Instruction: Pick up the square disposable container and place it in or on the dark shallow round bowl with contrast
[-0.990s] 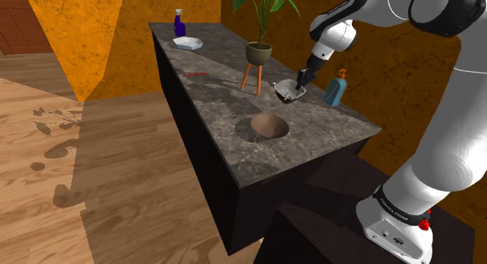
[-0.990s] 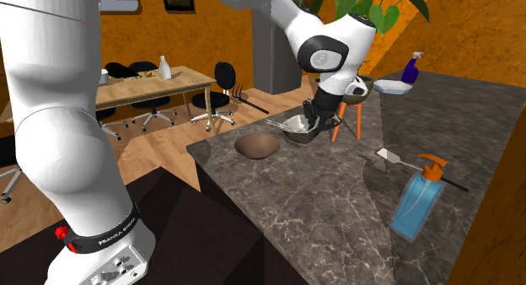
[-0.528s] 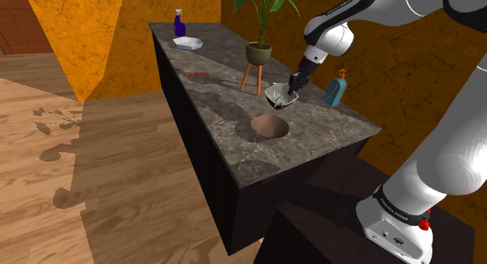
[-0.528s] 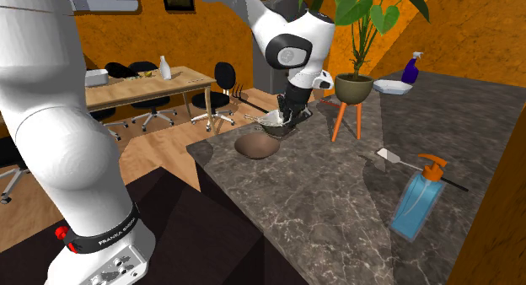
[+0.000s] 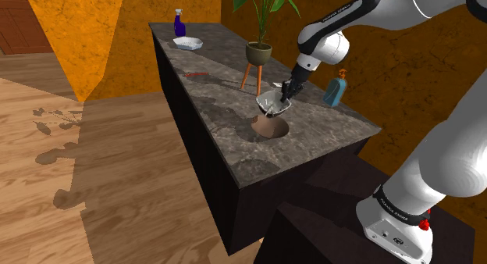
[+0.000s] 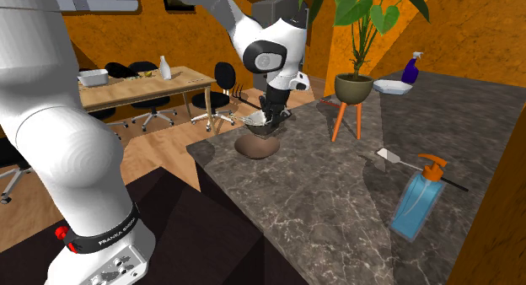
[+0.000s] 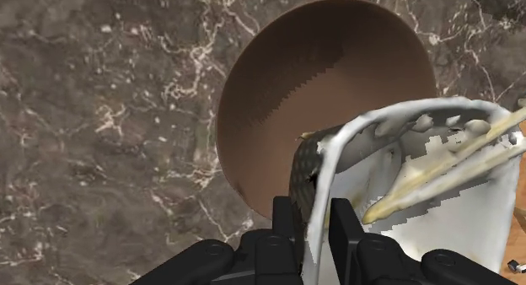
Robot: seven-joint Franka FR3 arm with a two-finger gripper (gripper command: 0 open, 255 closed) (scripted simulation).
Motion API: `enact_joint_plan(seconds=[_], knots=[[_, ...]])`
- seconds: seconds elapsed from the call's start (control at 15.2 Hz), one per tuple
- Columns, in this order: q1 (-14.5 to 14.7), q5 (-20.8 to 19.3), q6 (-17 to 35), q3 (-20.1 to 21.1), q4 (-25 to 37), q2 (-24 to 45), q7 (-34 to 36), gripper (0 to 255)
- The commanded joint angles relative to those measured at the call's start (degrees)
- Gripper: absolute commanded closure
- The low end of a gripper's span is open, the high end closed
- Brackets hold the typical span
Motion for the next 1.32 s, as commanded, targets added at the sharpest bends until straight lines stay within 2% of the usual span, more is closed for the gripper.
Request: enact_joint_plan(seconds=[0.0, 0.66, 1.12, 1.19, 1.25], knots=[[0.1, 1.1, 1.4, 0.2, -0.6, 0.9, -1.0, 255], [-0.4, 7.4, 6.9, 1.5, -1.4, 7.1, -6.9, 255], [-0.4, 7.4, 6.9, 1.5, -1.4, 7.1, -6.9, 255], [-0.4, 7.4, 6.9, 1.5, -1.4, 7.1, -6.9, 0], [-0.4, 7.4, 6.9, 1.5, -1.4, 7.1, -6.9, 0]])
